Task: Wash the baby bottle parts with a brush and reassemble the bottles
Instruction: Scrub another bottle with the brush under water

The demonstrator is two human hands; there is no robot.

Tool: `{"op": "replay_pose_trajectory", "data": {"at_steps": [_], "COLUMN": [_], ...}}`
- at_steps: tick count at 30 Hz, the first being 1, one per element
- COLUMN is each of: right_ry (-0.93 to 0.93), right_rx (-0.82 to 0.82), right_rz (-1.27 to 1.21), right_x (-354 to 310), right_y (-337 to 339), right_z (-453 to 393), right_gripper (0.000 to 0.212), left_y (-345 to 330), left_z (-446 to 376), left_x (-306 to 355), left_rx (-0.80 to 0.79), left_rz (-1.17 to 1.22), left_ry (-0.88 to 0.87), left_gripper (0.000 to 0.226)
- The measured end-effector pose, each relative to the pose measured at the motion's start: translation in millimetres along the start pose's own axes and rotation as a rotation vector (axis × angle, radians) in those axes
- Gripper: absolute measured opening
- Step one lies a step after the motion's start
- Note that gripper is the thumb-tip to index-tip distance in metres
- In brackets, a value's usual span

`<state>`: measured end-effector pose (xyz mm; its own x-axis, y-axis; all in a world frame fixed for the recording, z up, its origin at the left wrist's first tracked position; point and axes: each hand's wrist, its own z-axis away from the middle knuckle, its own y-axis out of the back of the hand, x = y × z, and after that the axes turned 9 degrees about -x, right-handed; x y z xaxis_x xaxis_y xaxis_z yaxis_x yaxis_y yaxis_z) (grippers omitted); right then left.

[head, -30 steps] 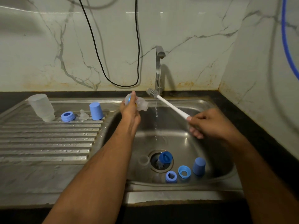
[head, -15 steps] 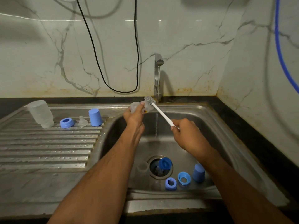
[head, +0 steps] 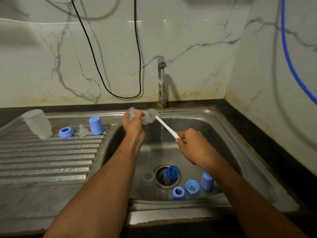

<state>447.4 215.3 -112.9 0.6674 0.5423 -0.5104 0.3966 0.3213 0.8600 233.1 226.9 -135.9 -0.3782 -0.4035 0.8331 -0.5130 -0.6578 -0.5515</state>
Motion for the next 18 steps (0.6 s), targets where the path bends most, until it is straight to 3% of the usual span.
{"op": "replay_pose_trajectory", "data": {"at_steps": [7, 10, 14, 18], "right_ry": [-0.053, -0.017, 0.007, 0.029], "right_rx": [0.051, 0.045, 0.03, 0.002], "right_rz": [-0.034, -0.051, -0.044, -0.004], "right_x": [-8, -3, -5, -11], "right_y": [1, 3, 2, -6], "right_z": [-16, -12, -9, -5], "right_gripper": [0.023, 0.022, 0.02, 0.021], "left_y": [-12, -7, 2, 3], "left_z": [6, 3, -3, -2], "left_x": [-8, -7, -7, -7], "left_rx": [-0.106, -0.113, -0.021, 0.058], "left_rz": [-0.035, 0.067, 0.239, 0.24], "left_ry": [0.002, 0.042, 0.093, 0.094], "left_gripper": [0.043, 0.048, 0.059, 0.057]}}
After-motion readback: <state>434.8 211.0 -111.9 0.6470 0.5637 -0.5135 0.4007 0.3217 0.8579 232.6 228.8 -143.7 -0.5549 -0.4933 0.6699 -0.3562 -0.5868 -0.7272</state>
